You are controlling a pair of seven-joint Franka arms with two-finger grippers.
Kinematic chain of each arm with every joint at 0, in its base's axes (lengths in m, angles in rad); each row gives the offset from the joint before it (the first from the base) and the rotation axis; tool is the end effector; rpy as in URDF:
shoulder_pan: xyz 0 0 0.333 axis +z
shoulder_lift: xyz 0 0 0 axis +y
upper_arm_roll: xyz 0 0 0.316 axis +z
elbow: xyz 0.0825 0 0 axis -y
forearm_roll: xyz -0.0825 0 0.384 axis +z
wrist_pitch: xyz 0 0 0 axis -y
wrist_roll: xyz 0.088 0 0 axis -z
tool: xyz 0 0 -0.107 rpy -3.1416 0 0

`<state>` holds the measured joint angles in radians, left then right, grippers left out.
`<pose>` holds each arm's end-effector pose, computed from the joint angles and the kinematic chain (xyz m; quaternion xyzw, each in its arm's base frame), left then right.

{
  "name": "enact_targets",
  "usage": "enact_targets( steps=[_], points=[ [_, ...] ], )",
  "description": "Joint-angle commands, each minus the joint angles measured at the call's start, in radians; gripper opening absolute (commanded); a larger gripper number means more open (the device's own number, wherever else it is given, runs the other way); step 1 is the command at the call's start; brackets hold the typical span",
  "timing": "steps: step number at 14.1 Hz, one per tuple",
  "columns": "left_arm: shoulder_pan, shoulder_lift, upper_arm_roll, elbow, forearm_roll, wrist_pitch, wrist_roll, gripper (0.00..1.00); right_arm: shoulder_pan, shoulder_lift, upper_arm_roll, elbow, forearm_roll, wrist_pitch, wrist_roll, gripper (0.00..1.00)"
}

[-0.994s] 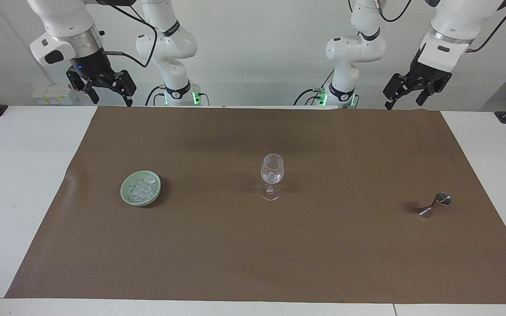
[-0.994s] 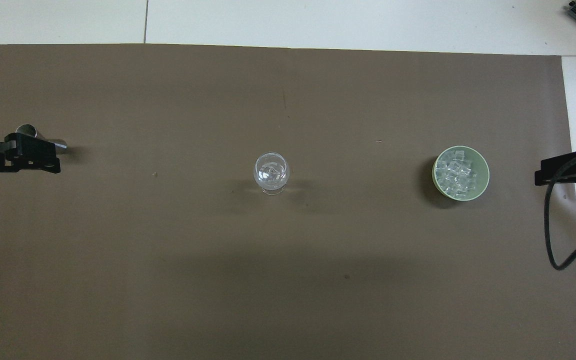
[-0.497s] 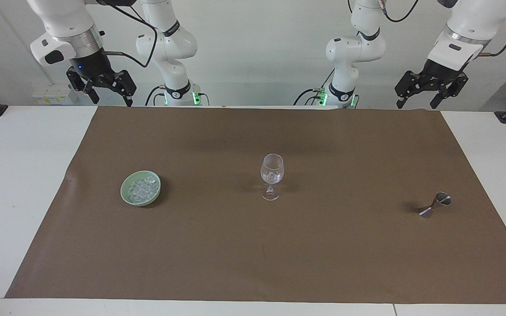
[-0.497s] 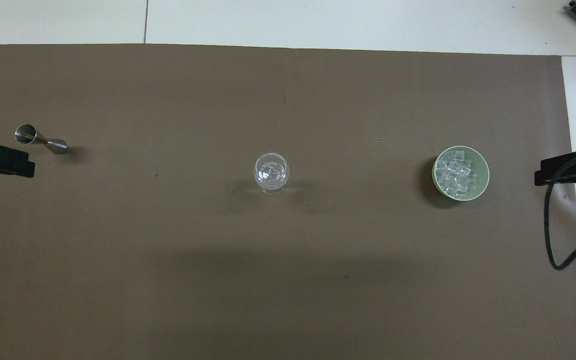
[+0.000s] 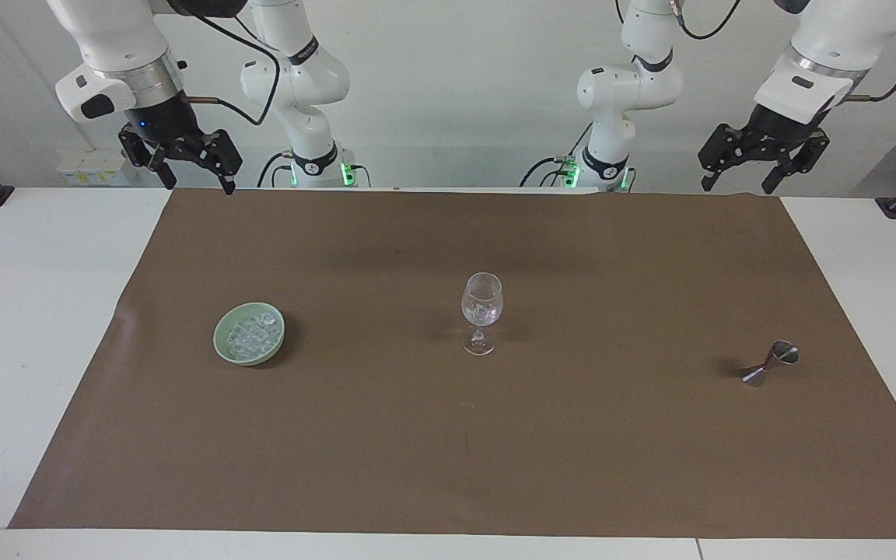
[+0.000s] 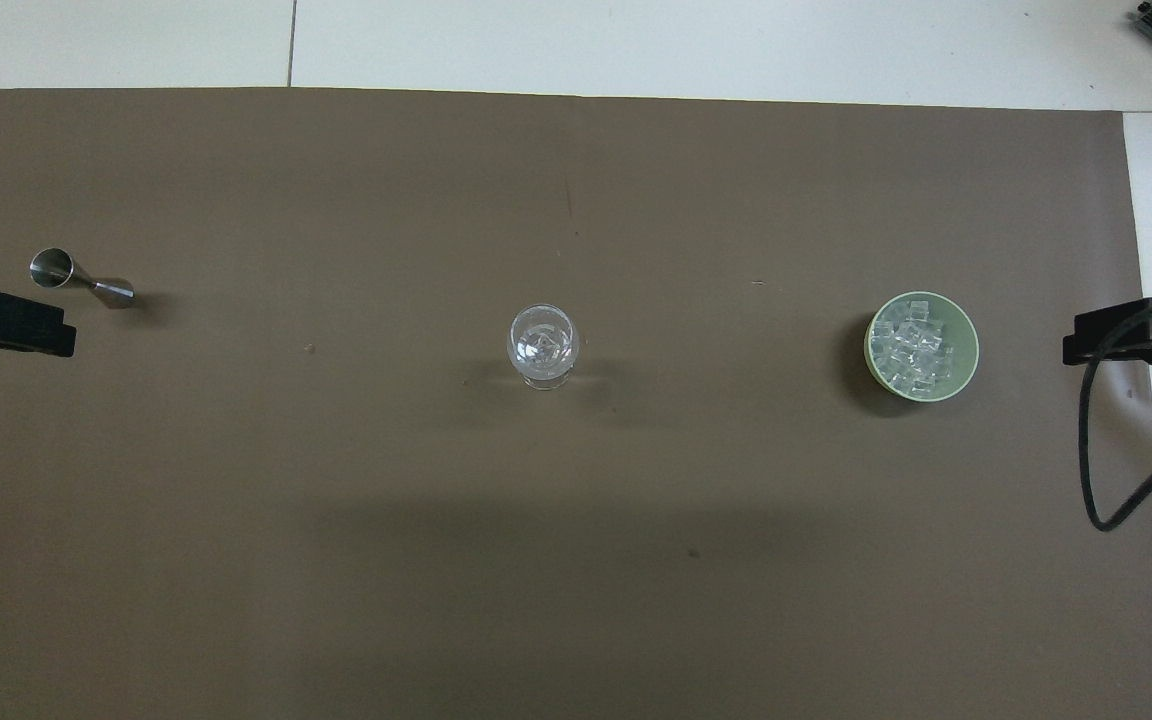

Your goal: Pour wine and add ice with both arms

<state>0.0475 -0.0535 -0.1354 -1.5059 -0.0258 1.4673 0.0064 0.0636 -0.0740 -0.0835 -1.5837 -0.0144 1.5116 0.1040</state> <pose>0.5243 -0.0516 0.6743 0.9988 -0.0485 0.0068 0.0095 0.5253 -0.0139 0.6531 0.9981 -0.0622 0.0010 0.0041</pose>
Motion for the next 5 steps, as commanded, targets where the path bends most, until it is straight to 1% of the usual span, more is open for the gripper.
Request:
enact_targets(
  steps=[1,5],
  points=[
    [0.002,-0.026,0.003,-0.031,-0.011,0.018,0.009,1.00,-0.002,-0.033,0.001,-0.036,0.013,0.015,0.003,1.00],
    [0.008,-0.026,0.003,-0.031,-0.011,0.021,0.009,1.00,-0.002,-0.035,-0.001,-0.038,0.013,0.016,0.005,1.00]
  ],
)
